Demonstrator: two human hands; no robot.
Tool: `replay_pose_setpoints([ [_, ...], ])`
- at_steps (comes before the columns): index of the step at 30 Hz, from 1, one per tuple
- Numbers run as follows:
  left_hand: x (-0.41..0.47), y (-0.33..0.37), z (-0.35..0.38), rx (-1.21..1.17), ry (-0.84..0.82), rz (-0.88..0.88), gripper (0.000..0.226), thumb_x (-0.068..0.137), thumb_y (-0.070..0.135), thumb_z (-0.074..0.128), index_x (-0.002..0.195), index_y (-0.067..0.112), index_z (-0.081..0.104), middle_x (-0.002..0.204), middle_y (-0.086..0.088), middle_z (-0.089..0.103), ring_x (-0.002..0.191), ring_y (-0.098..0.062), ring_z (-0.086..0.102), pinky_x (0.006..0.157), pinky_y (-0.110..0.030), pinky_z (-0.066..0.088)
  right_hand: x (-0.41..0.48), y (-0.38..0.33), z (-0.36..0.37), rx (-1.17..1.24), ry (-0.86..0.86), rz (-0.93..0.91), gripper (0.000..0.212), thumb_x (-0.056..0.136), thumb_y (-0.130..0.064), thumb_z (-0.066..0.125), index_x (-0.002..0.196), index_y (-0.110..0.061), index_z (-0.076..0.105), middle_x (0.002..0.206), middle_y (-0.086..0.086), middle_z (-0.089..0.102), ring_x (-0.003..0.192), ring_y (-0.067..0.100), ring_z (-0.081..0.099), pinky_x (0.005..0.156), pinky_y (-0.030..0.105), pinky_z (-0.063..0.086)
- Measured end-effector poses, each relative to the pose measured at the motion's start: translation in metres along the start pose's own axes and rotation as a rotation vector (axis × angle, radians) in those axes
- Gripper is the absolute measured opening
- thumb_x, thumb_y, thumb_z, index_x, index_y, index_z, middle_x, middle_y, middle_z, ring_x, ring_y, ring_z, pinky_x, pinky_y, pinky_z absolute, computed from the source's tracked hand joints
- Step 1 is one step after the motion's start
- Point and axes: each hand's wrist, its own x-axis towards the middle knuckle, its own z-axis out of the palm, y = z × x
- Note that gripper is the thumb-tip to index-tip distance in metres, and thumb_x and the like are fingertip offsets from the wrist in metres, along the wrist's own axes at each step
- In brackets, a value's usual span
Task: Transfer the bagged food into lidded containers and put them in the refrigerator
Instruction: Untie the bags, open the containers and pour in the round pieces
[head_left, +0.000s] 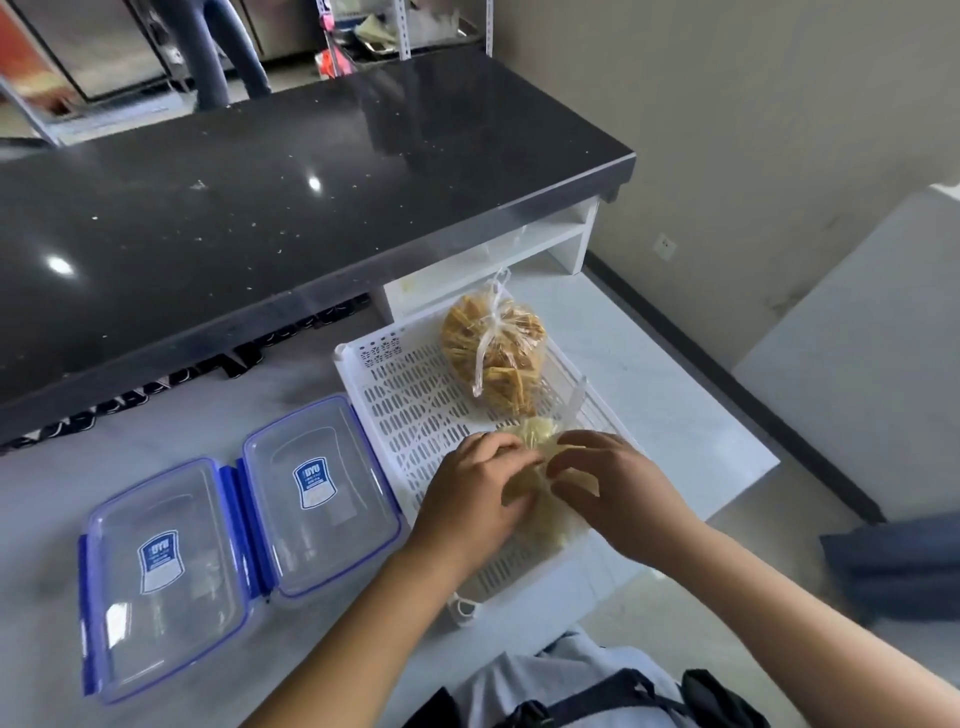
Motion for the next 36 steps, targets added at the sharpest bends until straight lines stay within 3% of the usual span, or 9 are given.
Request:
replay_pose_setpoints([
  [3, 0.001, 0.002, 0.007, 0.063, 0.099, 0.0, 0.028, 0.085, 0.023, 0.074, 0.112, 0.026, 0.075, 0.119, 0.003, 0.064, 0.11, -0.02, 0.056, 0.087, -0.037, 0.052, -0.003, 0.0, 0.01, 0.073, 0.103, 0.025, 0.009, 0.09, -0.023, 0.071, 0.092, -0.03, 0.076, 0.118, -0.011, 0.064, 0.111, 0.009, 0.055, 0.087, 0.012, 0.034],
  [6, 0.003, 0.006, 0.008, 0.096, 0.136, 0.009, 0.02, 0.085, 0.025, 0.073, 0.104, 0.026, 0.078, 0.116, 0.006, 0.064, 0.104, -0.018, 0.059, 0.08, -0.034, 0.053, -0.005, 0.001, 0.014, 0.146, 0.174, 0.012, 0.009, 0.086, -0.018, 0.075, 0.088, -0.027, 0.077, 0.102, -0.012, 0.066, 0.1, 0.01, 0.06, 0.084, 0.021, 0.045],
  [12, 0.008, 0.012, -0.006, 0.112, 0.096, -0.002, 0.016, 0.091, 0.026, 0.069, 0.104, 0.021, 0.076, 0.113, 0.01, 0.065, 0.098, -0.013, 0.061, 0.08, -0.031, 0.053, 0.004, 0.001, -0.001, 0.173, 0.156, 0.032, 0.006, 0.087, -0.025, 0.075, 0.084, -0.03, 0.079, 0.108, -0.017, 0.063, 0.078, 0.007, 0.059, 0.068, 0.025, 0.043],
  [17, -0.002, 0.01, -0.021, -0.19, 0.17, -0.107, 0.01, 0.087, 0.019, 0.074, 0.094, 0.023, 0.079, 0.096, 0.014, 0.072, 0.088, -0.004, 0.066, 0.081, -0.027, 0.054, 0.009, 0.0, -0.026, 0.338, 0.22, -0.029, 0.008, 0.084, -0.013, 0.077, 0.084, -0.021, 0.08, 0.097, -0.014, 0.066, 0.088, 0.003, 0.063, 0.071, 0.021, 0.05],
  [21, -0.023, 0.009, -0.033, -0.553, 0.336, -0.226, 0.032, 0.083, 0.002, 0.075, 0.089, 0.033, 0.077, 0.091, 0.015, 0.077, 0.087, -0.001, 0.071, 0.079, -0.014, 0.053, 0.007, 0.003, -0.049, 0.578, 0.261, -0.049, 0.015, 0.082, 0.0, 0.074, 0.085, -0.013, 0.079, 0.091, -0.006, 0.067, 0.084, 0.013, 0.067, 0.073, 0.023, 0.053],
  [27, -0.049, -0.011, -0.012, -0.639, 0.319, -0.401, 0.027, 0.082, 0.003, 0.076, 0.085, 0.03, 0.078, 0.092, 0.007, 0.076, 0.09, -0.011, 0.071, 0.091, -0.039, 0.057, 0.003, 0.013, -0.029, 0.629, 0.134, 0.149, 0.023, 0.086, 0.005, 0.069, 0.085, -0.017, 0.075, 0.104, 0.003, 0.071, 0.082, 0.008, 0.071, 0.078, 0.028, 0.056],
  [31, -0.054, -0.014, -0.021, -0.622, 0.323, -0.368, 0.028, 0.082, 0.011, 0.078, 0.101, 0.03, 0.073, 0.103, 0.012, 0.074, 0.1, -0.009, 0.068, 0.094, -0.031, 0.054, -0.006, 0.01, -0.036, 0.5, 0.034, 0.097, 0.023, 0.09, -0.02, 0.071, 0.111, -0.03, 0.071, 0.118, -0.017, 0.068, 0.113, 0.003, 0.062, 0.1, 0.022, 0.044],
  [34, -0.048, -0.003, -0.037, -0.471, 0.293, -0.232, 0.031, 0.083, 0.018, 0.078, 0.109, 0.033, 0.07, 0.108, 0.018, 0.07, 0.107, -0.003, 0.064, 0.092, -0.016, 0.049, -0.003, 0.0, -0.042, 0.235, -0.024, -0.102, 0.04, 0.085, -0.04, 0.074, 0.123, -0.036, 0.065, 0.129, -0.023, 0.059, 0.119, -0.006, 0.054, 0.101, 0.01, 0.037],
  [36, -0.035, 0.006, -0.041, -0.301, 0.183, -0.16, 0.034, 0.084, 0.03, 0.075, 0.117, 0.032, 0.069, 0.114, 0.02, 0.067, 0.107, 0.001, 0.061, 0.091, -0.015, 0.048, 0.005, -0.005, -0.038, 0.054, -0.008, -0.214, 0.037, 0.084, -0.043, 0.073, 0.12, -0.034, 0.068, 0.128, -0.016, 0.061, 0.116, 0.003, 0.056, 0.103, 0.024, 0.042],
])
